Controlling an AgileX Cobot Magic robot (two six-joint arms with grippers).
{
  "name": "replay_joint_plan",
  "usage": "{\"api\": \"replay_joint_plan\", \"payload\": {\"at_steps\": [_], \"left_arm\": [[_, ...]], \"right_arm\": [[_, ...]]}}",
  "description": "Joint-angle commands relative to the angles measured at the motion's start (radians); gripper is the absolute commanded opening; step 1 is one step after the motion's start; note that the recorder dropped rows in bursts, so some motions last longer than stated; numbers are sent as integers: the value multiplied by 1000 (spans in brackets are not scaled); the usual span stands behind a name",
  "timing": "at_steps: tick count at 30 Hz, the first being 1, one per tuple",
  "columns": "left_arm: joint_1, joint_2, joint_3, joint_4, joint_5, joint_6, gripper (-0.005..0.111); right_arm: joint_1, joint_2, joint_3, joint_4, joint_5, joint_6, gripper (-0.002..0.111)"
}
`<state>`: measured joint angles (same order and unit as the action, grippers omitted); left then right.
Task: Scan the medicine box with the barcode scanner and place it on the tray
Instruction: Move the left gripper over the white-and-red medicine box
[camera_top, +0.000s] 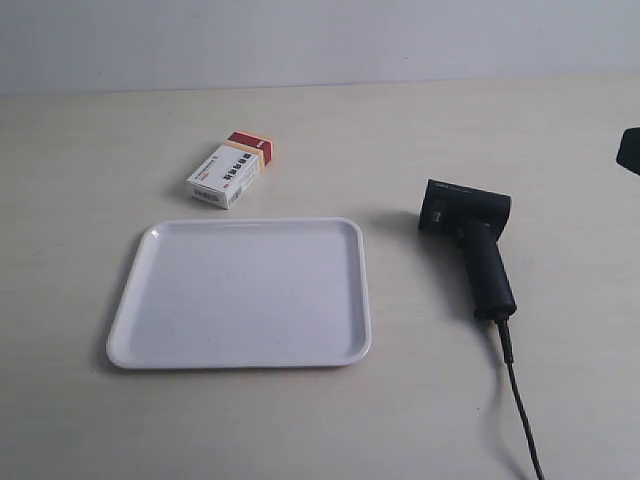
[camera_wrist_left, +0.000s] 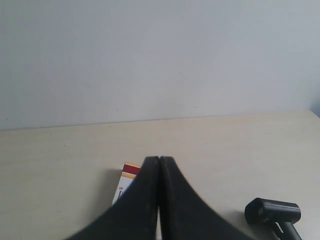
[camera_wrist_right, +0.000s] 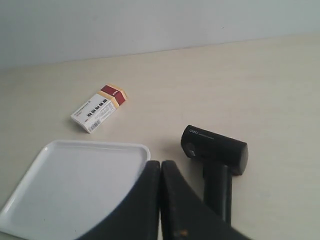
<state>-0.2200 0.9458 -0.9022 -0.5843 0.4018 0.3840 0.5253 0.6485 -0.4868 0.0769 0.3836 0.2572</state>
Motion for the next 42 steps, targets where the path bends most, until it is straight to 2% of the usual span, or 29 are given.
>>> {"api": "replay_joint_plan", "payload": {"at_steps": [1,4,7,14,16,21,26,29,35,42], "left_arm": [[-5,7,-8,-17,-8,-6,2],[-5,20,-8,-54,-10,-24,2],[-5,66,-8,-54,8,-24,11],[-5,284,-57,-36,118,-4,62],[-5,342,-92,-32,145,32,69],[-23,477,-217,-22,246,68,75],[-61,591,-339,5,289,59,75],[-82,655,-413,43,307,57,75],[-122,792,-561,288,380,-76,74],[-122,949,-736,300,529,-79,77]], "right_arm": [[4,3,-9,-2,-80,1,0],[4,3,-9,-2,-144,1,0],[4,3,-9,3,-151,8,0],[4,3,-9,3,-145,23,0],[4,3,-9,3,-139,23,0],[4,3,-9,16,-83,33,0],[4,5,-9,43,11,31,2],[4,5,-9,43,46,31,12],[4,5,-9,100,81,31,35],[4,5,-9,171,146,-28,52]]}}
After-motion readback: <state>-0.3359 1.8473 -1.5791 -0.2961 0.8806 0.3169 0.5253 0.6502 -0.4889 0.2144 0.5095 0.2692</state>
